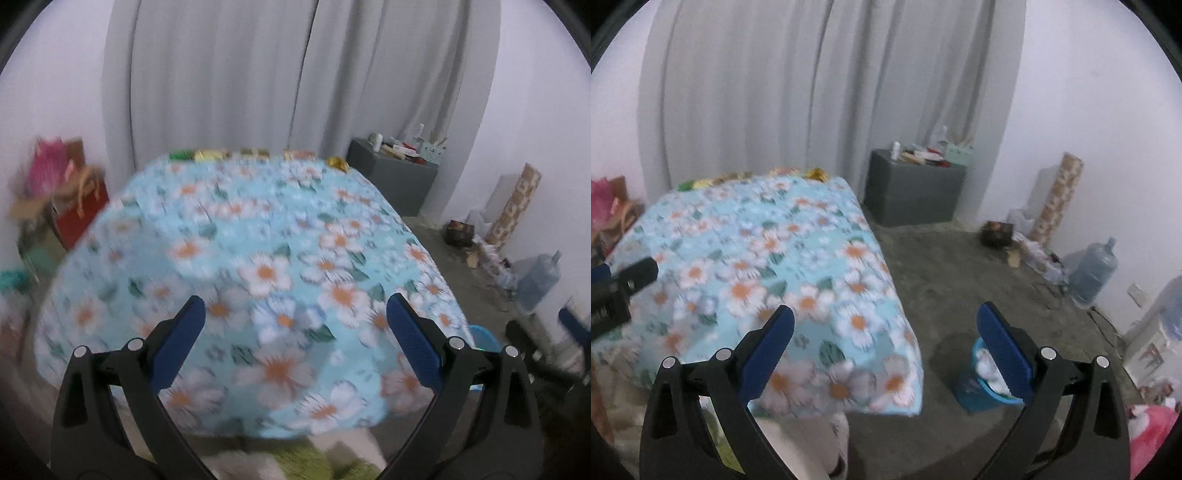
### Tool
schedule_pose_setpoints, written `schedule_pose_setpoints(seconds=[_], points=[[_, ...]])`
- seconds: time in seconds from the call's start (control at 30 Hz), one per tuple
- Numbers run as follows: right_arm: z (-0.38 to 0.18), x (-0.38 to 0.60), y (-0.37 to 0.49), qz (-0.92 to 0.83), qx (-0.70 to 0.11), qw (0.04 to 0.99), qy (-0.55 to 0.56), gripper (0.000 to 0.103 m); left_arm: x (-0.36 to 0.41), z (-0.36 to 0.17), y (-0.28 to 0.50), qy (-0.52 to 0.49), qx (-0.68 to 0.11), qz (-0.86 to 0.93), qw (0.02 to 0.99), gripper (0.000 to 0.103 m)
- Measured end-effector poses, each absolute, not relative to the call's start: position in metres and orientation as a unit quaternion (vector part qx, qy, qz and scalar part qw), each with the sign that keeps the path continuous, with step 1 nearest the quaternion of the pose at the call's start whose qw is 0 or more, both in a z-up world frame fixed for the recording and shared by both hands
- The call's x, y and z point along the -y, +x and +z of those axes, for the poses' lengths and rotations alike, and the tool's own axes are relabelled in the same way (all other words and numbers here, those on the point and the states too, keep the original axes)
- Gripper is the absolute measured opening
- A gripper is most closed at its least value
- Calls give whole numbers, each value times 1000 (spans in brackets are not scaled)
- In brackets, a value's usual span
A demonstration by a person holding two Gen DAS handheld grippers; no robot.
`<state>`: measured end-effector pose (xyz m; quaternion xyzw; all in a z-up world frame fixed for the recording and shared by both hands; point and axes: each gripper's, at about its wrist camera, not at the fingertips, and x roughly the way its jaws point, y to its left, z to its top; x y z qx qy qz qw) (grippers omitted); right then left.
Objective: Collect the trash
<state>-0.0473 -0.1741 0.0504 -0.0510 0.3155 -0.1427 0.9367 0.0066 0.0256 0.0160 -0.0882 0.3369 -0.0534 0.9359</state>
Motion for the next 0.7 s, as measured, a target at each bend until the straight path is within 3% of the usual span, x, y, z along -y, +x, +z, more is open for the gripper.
schedule_pose_setpoints(seconds=[0.2, 0.7], points=[[29, 192, -58, -151, -362, 920, -11, 96, -11, -5, 8, -64, -392, -53, 916, 94], [25, 230, -69, -192, -378, 906, 12, 96, 16, -3, 3, 1, -397, -44, 917, 94]])
